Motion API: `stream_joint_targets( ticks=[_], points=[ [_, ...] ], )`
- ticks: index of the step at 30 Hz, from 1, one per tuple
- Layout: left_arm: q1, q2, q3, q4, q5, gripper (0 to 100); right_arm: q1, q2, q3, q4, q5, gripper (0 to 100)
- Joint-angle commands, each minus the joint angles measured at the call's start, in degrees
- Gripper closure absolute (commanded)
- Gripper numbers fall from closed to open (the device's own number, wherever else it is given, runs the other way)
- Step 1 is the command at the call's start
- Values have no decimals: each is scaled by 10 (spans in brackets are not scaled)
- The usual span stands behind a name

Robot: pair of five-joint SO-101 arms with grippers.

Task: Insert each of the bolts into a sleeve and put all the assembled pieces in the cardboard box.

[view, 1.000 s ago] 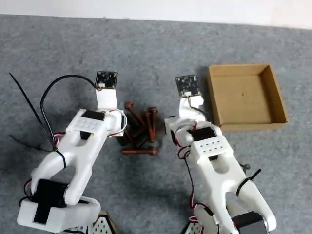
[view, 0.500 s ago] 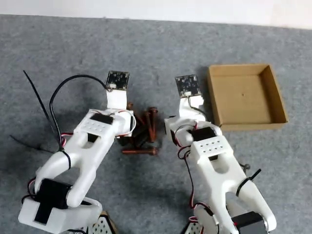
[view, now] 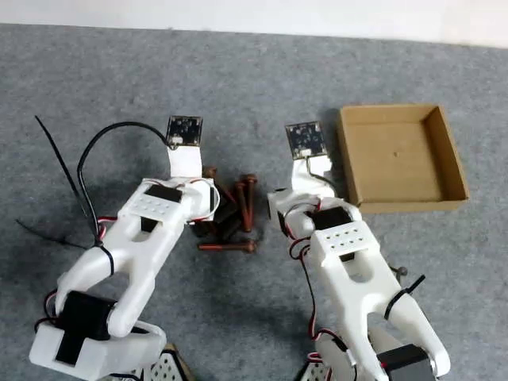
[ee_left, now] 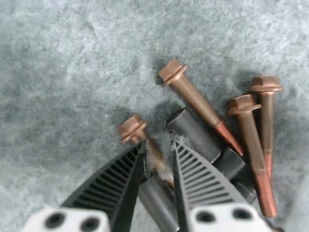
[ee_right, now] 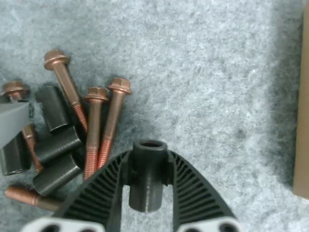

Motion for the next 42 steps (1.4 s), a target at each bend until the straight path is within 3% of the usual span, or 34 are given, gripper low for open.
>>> stream_joint_targets(
  ticks=[1, 6, 13, 19, 26, 42],
  points=[
    [-6, -1, -6, 4, 10, 909, 6, -26, -4, -11, 1, 995],
    [-6, 30, -19, 7, 10, 908, 6, -26, -4, -11, 1, 995],
    [-18, 136, -145, 129, 13, 908, 6, -26, -4, -12, 1, 995],
    [-19, 178, -196, 182, 13, 909, 6, -26, -4, -12, 2, 995],
    [-64, 177, -196, 183, 56, 909, 6, -26, -4, -12, 2, 995],
    [-62, 181, -197, 180, 57, 909, 6, -26, -4, -12, 2, 995]
  ],
)
